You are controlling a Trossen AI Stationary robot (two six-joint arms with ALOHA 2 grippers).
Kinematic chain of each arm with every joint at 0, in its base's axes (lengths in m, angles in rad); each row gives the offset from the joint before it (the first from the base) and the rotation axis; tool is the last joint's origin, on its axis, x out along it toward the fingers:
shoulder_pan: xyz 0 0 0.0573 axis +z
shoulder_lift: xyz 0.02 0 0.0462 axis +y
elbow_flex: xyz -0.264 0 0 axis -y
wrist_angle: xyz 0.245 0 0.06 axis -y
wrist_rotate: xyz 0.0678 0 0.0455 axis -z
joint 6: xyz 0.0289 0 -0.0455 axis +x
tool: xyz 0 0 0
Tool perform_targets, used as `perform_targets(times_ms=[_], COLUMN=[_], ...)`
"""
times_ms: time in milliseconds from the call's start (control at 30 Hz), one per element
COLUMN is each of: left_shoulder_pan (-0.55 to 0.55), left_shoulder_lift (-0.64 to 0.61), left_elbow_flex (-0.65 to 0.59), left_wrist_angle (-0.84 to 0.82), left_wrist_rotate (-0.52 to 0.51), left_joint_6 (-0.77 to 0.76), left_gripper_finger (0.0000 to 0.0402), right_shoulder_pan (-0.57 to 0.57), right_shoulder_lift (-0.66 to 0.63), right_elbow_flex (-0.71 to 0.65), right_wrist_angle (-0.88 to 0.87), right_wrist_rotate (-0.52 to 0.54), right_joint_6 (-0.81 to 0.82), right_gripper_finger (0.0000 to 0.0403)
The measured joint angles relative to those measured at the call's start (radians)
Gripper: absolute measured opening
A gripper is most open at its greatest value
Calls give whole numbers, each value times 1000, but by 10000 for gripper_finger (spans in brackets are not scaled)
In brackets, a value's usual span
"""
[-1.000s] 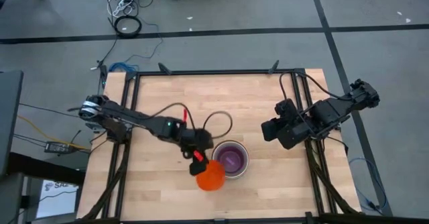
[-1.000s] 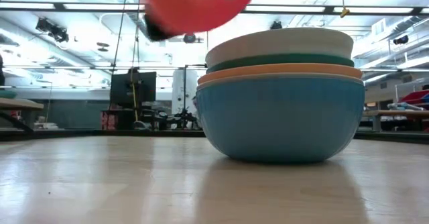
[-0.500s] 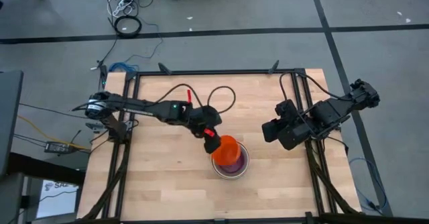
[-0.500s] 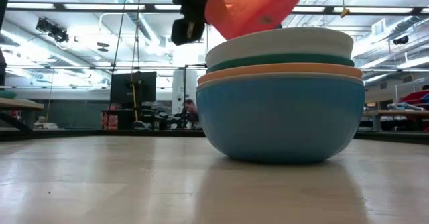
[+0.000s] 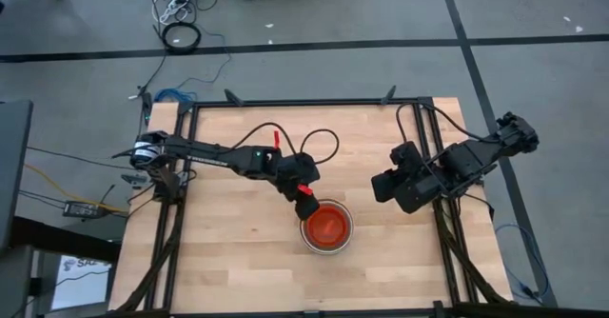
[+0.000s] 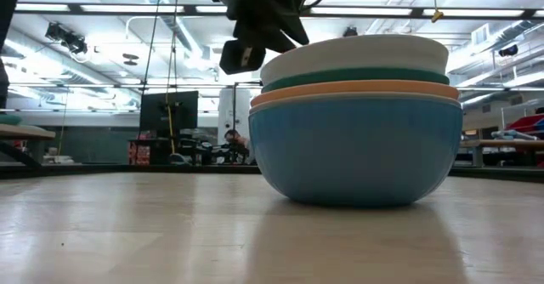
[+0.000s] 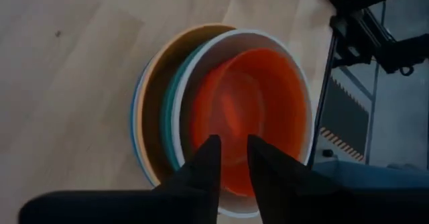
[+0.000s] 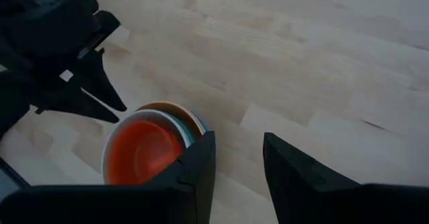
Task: Nest bowls inside each other
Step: Return to Home Position
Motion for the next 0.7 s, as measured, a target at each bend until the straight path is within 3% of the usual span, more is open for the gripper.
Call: perform_targets(times_ms=[200, 333, 467, 567, 700], left_shoulder_pan=[0, 0, 0, 13, 27], left_shoulder_lift=[-13, -93, -214, -315, -426], left_elbow_flex=[-1, -2, -1, -1, 2], left_wrist_angle=[94, 301, 516, 629, 759], left_wrist_rotate=[56, 118, 120, 113, 98], left_joint_6=[-2, -26, 14, 74, 142], left_gripper_finger=[91, 90, 90, 90, 90], right_shoulder_pan=[1, 10, 11, 3, -46], right_shoulder_lift=[0, 0, 0, -11, -60], right_elbow_flex=[0, 0, 0, 0, 0], right_wrist_angle=[2, 38, 138, 298, 677], right_wrist_rotate=[26, 116, 133, 172, 156], right_joint_6=[-21, -67, -178, -351, -806], right_gripper_finger=[114, 114, 114, 114, 114])
